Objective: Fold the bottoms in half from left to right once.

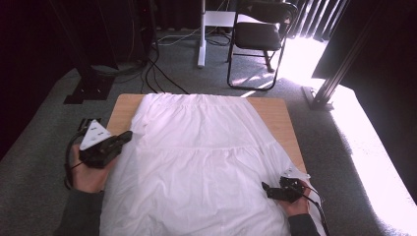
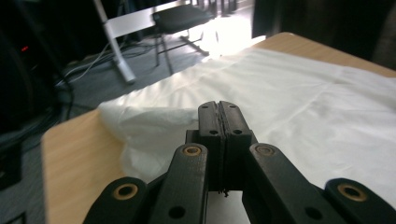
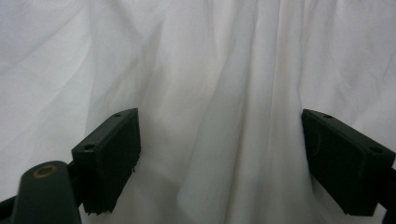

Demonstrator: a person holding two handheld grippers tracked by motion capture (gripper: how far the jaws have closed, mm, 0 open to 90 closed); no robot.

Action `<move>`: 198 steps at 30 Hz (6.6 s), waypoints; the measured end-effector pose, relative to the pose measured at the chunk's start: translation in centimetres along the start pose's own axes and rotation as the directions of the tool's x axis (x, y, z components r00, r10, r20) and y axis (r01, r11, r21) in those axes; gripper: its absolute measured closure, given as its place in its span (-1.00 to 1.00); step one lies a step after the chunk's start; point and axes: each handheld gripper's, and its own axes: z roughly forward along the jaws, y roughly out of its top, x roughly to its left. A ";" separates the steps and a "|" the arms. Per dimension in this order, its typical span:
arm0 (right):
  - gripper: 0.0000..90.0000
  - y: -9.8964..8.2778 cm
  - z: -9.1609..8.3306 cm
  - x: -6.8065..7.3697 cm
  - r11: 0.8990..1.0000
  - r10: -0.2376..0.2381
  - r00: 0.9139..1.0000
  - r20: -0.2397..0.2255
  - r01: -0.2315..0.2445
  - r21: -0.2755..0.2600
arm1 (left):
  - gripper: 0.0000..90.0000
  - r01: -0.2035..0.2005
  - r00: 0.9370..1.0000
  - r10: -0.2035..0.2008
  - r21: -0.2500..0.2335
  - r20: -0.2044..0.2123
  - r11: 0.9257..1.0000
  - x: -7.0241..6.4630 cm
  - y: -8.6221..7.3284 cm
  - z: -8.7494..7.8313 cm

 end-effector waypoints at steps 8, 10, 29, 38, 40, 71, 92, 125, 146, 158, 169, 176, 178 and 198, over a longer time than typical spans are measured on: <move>-0.68 -0.1 -0.2 -0.5 1.000 0.003 1.000 0.014 -0.003 0.006 | 1.00 -0.110 0.981 0.112 -0.018 0.162 0.994 -5.4 3.8 4.5; -0.60 -0.2 -0.5 -0.8 1.000 0.019 0.999 0.030 -0.019 0.007 | 1.00 -0.133 0.970 0.135 -0.024 0.203 0.991 -6.9 4.6 5.9; -0.59 -0.9 -1.4 -2.5 0.996 0.094 0.989 0.114 -0.093 -0.009 | 0.44 -0.260 0.859 0.174 0.117 0.482 0.959 -19.1 5.0 21.8; -0.08 0.1 -2.4 -1.6 0.996 0.067 0.997 0.044 -0.065 -0.057 | 0.28 -0.270 0.931 0.206 0.188 0.301 0.944 -13.4 2.2 17.8; 0.08 1.2 -3.0 -0.5 0.995 0.037 0.999 -0.008 -0.038 -0.093 | 0.28 -0.247 0.944 0.187 0.204 0.273 0.947 -12.0 0.7 16.9; 0.99 12.2 -8.6 6.8 0.924 -0.273 0.936 -0.220 0.191 -0.332 | 0.12 -0.056 0.980 0.000 0.277 0.198 0.959 -7.8 -9.2 10.9; 0.16 -0.4 -7.2 -6.3 0.975 0.174 0.981 0.086 -0.160 -0.152 | 0.11 -0.105 0.976 0.032 0.338 0.215 0.935 -9.0 -10.1 12.7; 0.04 -0.9 -15.4 -7.3 0.969 0.183 0.969 0.169 -0.149 -0.197 | 0.07 -0.083 0.969 -0.003 0.341 0.246 0.937 -9.8 -10.5 14.1; 0.12 9.5 5.3 -8.2 0.996 0.094 0.995 -0.032 -0.094 0.002 | -0.11 0.001 0.979 -0.071 0.341 0.192 0.940 -8.9 -10.7 16.5; 1.00 10.8 2.6 -8.6 0.997 0.037 0.978 0.204 -0.021 -0.079 | -0.21 0.040 0.978 -0.110 0.357 0.178 0.933 -9.2 -10.6 17.8; 0.55 9.0 6.8 -10.0 0.992 0.053 0.971 0.232 -0.079 0.101 | -0.08 0.001 0.985 -0.069 0.389 0.161 0.921 -9.9 -11.1 19.6; 0.90 8.3 6.3 -10.9 0.980 0.175 0.968 0.178 -0.188 0.059 | 0.97 -0.010 0.979 -0.073 0.397 0.193 0.918 -8.6 -10.9 19.5; 0.95 8.2 6.1 -10.5 0.975 0.198 0.965 0.174 -0.212 0.064 | 0.99 -0.048 0.983 -0.031 0.420 0.180 0.906 -8.1 -10.9 19.0; 0.97 4.7 3.2 -2.5 0.983 0.175 0.976 0.129 -0.180 0.032 | 1.00 -0.032 0.994 -0.019 0.457 0.107 0.889 -3.6 -14.8 11.6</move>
